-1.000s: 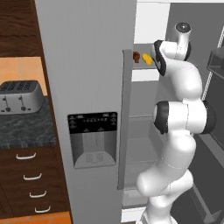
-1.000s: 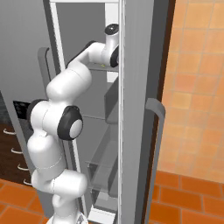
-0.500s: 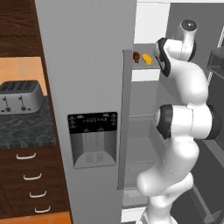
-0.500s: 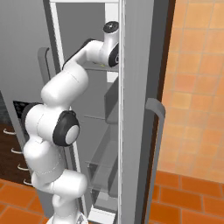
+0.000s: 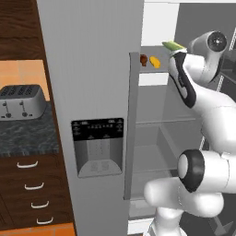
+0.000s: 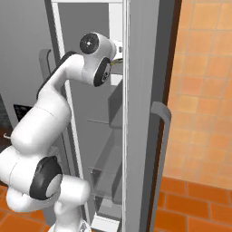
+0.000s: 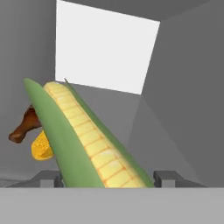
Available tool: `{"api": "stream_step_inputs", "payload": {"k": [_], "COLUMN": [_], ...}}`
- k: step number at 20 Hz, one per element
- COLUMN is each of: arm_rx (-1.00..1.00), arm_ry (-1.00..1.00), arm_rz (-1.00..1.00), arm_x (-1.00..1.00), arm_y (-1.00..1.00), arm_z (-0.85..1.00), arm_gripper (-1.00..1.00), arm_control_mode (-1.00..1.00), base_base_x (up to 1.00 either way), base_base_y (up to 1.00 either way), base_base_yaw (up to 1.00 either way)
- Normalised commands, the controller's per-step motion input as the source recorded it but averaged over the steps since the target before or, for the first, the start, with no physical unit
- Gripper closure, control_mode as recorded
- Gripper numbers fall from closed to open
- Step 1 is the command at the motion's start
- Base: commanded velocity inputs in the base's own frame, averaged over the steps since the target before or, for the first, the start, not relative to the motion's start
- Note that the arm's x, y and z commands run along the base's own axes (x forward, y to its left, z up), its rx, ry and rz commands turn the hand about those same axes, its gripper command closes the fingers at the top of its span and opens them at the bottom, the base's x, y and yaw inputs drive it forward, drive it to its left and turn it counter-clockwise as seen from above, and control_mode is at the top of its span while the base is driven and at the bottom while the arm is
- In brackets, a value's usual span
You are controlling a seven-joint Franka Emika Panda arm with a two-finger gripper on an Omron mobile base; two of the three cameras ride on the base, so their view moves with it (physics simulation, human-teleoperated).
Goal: Place one corn and one chicken drumstick in each tupperware on the nearby counter, to pack two identical lunches.
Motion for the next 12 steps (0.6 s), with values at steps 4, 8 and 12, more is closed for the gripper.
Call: {"api": "stream_step_inputs", "payload": {"k": [4, 8, 12], "arm_rx": [-0.1, -0.05, 0.0], "arm_ry": [0.0, 0.14, 0.4], "arm_rz": [0.01, 0.01, 0.05], "arm_x": [-1.0, -1.0, -1.0], "arm_y": [0.31, 0.29, 0.06], "arm_z": [0.0, 0.0, -0.45], "arm_gripper": [1.0, 1.0, 1.0], "arm_control_mode": [-1.0, -1.0, -1.0], "base_base_x": [0.0, 0.0, 0.0], "base_base_y": [0.0, 0.0, 0.0], "base_base_yaw": [0.0, 0.0, 0.0]}}
